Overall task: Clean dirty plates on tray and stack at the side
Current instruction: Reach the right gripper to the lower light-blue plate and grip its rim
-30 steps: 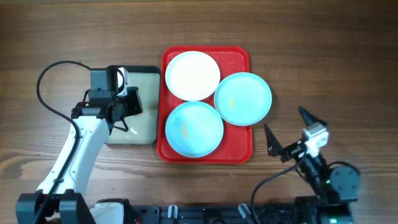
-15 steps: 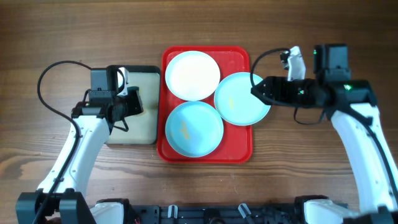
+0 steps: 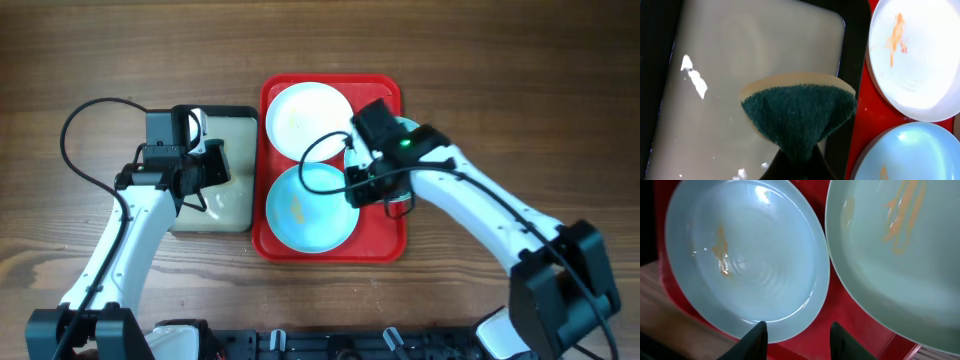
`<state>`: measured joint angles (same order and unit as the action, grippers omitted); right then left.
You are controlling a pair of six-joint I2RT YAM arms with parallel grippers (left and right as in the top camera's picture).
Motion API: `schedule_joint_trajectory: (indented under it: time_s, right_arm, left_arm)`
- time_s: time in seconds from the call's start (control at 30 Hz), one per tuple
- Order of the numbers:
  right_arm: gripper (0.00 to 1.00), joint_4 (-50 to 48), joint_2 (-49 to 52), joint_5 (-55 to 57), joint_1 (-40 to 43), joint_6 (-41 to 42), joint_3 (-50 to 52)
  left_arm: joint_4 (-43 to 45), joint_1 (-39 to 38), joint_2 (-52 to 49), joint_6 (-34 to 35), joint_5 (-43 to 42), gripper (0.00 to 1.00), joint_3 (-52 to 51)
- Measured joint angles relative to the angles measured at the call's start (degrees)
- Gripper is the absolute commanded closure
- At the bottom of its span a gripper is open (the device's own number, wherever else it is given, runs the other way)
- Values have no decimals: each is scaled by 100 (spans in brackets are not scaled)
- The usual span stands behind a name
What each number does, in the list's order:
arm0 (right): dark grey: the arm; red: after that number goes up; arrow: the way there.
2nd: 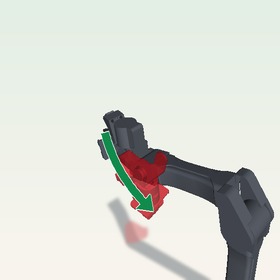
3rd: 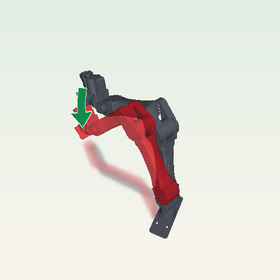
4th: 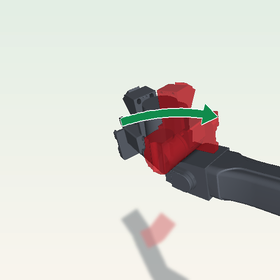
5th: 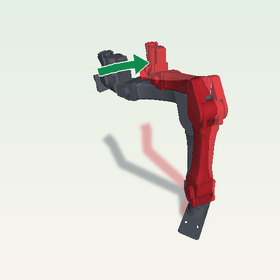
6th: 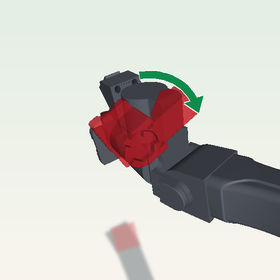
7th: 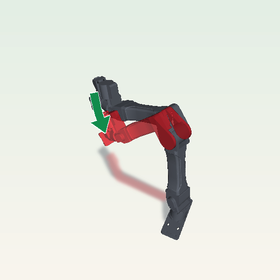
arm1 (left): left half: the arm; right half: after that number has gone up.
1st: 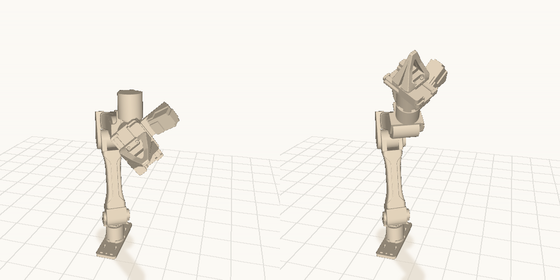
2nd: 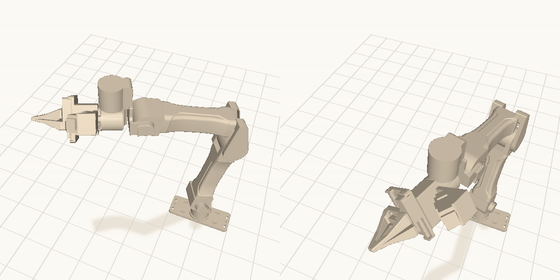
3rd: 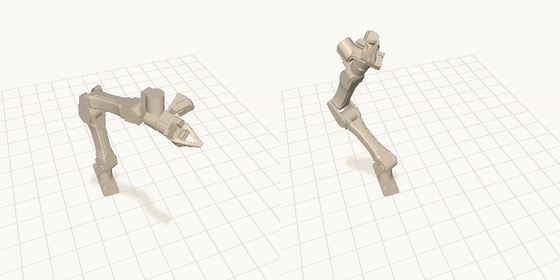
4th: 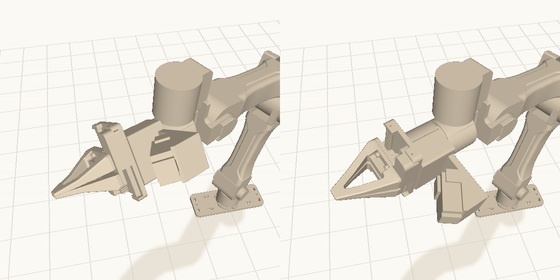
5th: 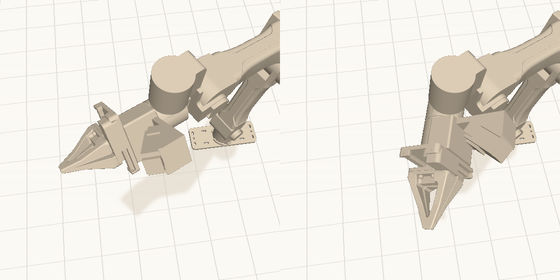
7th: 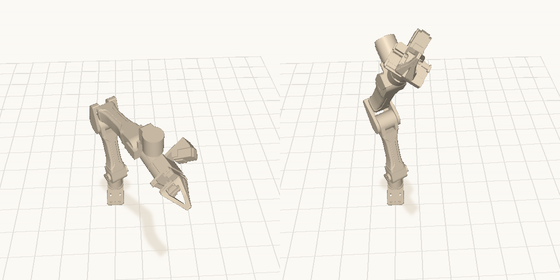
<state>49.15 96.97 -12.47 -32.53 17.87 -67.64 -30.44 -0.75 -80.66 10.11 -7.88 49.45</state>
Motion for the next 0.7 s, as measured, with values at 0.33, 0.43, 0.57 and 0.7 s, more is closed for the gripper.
schedule_joint_trajectory:
  time_s: [0.33,0.43,0.57,0.7]
  right_arm:
    - [69,-199,798,848,-409,306,20]
    - [75,-315,826,868,-409,330,42]
    - [83,-389,826,879,-409,334,44]
    - [87,-527,826,898,-409,334,109]
  left_arm:
    - [0,0,-2,0,-15,96,0]
    - [-2,0,-2,0,-15,96,0]
    - [-4,0,-2,0,-15,96,0]
    - [-4,0,-2,2,-15,96,0]
